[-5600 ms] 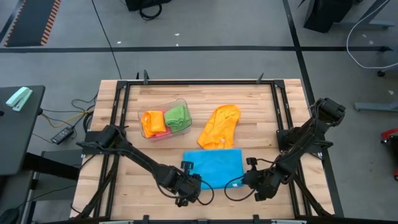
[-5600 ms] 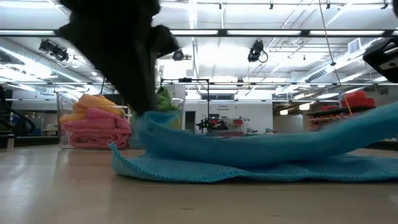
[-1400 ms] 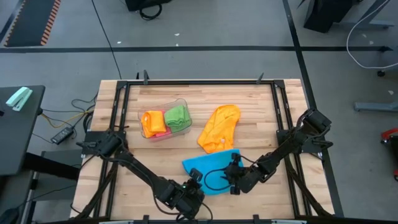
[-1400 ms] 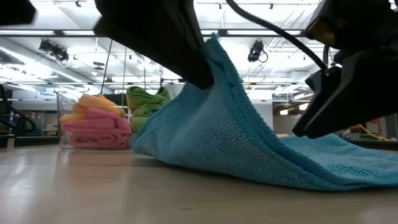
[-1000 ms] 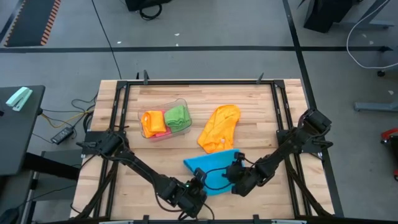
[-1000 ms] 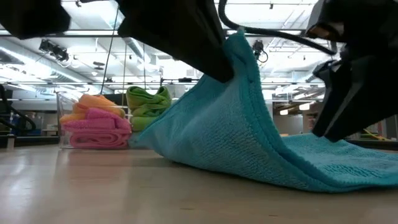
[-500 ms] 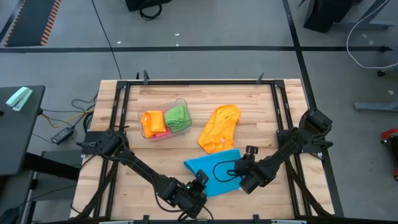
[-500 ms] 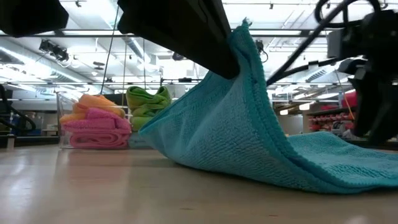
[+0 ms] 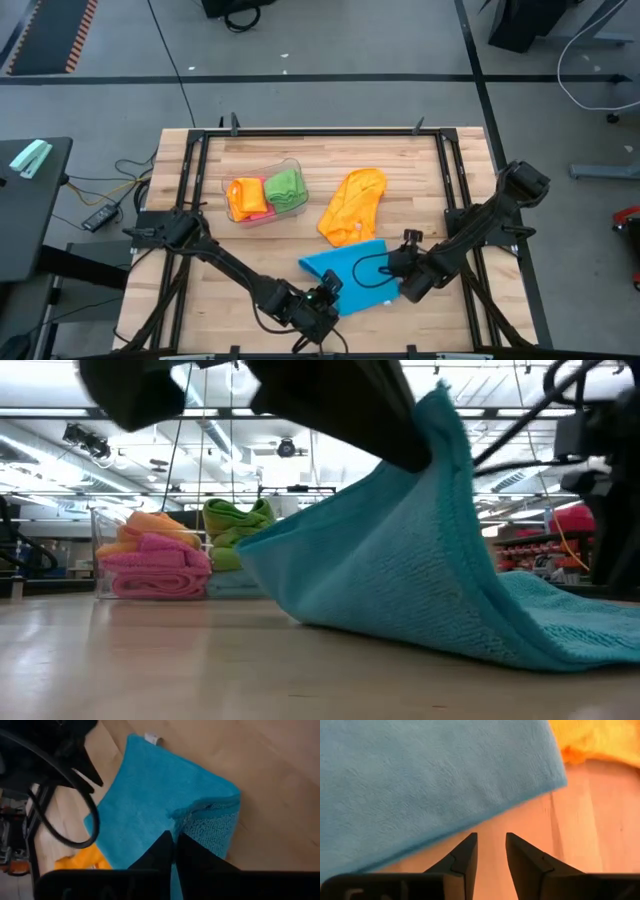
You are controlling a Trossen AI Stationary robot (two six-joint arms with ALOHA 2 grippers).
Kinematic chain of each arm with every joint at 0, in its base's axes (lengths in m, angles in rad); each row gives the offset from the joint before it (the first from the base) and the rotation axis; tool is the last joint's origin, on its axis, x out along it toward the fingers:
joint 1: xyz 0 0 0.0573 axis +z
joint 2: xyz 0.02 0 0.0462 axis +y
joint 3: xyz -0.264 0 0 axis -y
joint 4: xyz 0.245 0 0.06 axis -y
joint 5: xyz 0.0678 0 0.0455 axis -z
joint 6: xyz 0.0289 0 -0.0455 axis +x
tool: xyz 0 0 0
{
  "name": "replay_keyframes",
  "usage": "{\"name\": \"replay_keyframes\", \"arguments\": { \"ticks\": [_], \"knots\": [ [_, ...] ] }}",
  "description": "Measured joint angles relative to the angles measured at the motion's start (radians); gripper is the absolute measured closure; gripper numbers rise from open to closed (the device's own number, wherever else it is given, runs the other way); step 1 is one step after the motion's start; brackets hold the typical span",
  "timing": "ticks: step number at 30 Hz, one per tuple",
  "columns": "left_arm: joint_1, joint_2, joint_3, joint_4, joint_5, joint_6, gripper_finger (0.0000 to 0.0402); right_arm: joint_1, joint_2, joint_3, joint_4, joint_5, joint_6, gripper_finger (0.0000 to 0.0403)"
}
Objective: Fold microfiber towels
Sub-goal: Fold the blue microfiber towel
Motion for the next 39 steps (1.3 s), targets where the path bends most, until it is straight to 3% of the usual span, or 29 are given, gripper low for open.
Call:
{"name": "replay_keyframes", "arguments": {
  "ticks": [8,13,17,22,29,39],
  "knots": [
    [0.032,0.0,0.0,0.062,0.04,0.057,0.0393,-0.024,-0.026,-0.14,0.195,0.0,0.007,0.0317],
    [0.06,0.0,0.0,0.103,0.071,0.071,0.0372,-0.033,-0.025,-0.152,0.257,0.01,-0.011,0.0327],
    [0.073,0.0,0.0,0.13,0.105,0.096,0.038,-0.035,-0.021,-0.154,0.317,0.006,-0.04,0.0335],
    [0.09,0.0,0.0,0.167,0.188,0.109,0.0393,-0.052,-0.019,-0.154,0.331,0.0,-0.033,0.0346],
    [0.102,0.0,0.0,0.208,0.195,0.131,0.0375,-0.058,-0.018,-0.153,0.332,-0.011,-0.026,0.0354],
    [0.117,0.015,0.001,0.281,0.239,0.154,0.039,-0.058,-0.017,-0.153,0.337,0.0,0.067,0.0354]
  ]
}}
